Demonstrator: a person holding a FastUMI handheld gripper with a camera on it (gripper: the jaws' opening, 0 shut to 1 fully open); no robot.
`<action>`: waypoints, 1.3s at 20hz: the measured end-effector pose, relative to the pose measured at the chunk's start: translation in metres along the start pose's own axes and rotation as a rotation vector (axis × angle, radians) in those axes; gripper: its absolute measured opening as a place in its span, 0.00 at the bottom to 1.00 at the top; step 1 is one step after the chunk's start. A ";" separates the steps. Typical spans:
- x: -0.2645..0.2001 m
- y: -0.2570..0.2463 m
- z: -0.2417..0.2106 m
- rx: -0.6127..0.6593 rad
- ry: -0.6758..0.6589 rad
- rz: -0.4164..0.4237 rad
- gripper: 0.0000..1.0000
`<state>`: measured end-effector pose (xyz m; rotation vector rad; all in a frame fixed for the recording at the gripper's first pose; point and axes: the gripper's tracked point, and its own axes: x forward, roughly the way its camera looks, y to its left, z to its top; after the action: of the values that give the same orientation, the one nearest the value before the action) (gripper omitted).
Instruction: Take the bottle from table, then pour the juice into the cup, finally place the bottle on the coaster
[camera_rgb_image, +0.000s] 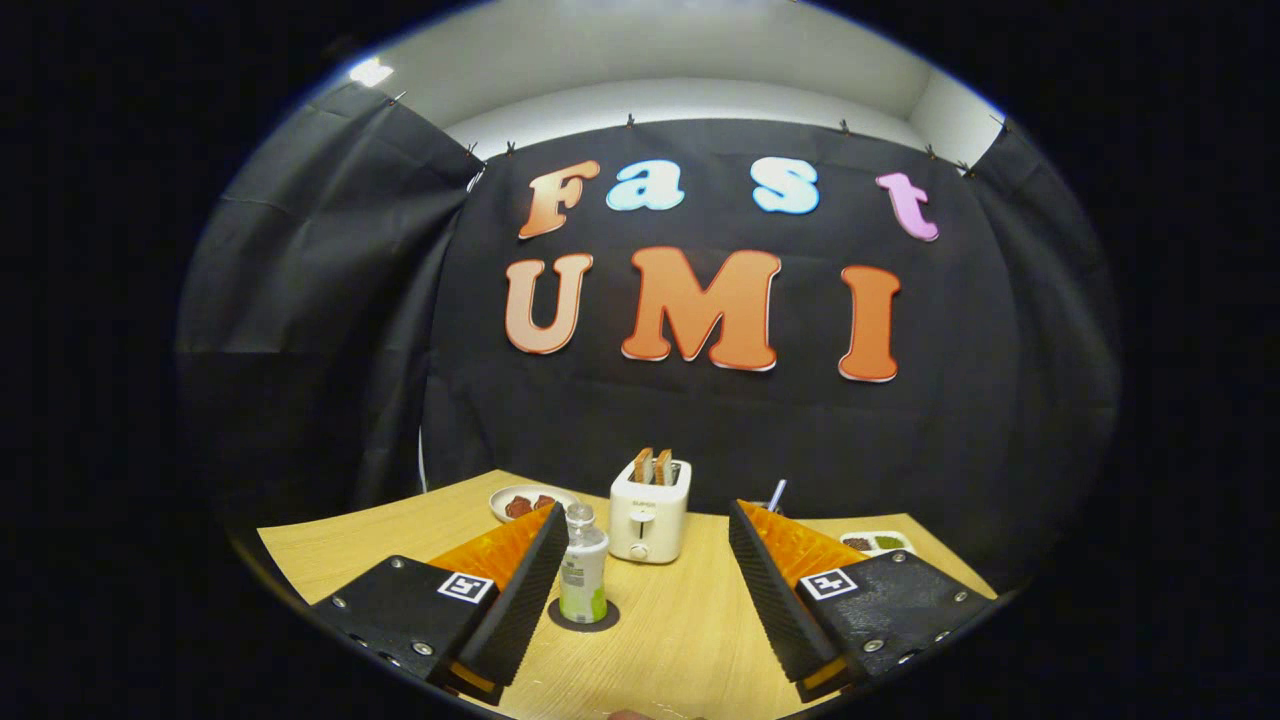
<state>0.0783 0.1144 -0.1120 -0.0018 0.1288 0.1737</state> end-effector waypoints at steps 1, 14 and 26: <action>-0.009 -0.006 0.012 0.004 -0.019 -0.011 0.96; -0.070 -0.072 0.079 0.024 -0.157 -0.116 0.95; -0.084 -0.094 0.116 0.032 -0.291 -0.175 0.95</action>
<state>0.0270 0.0087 0.0126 0.0437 -0.1588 -0.0040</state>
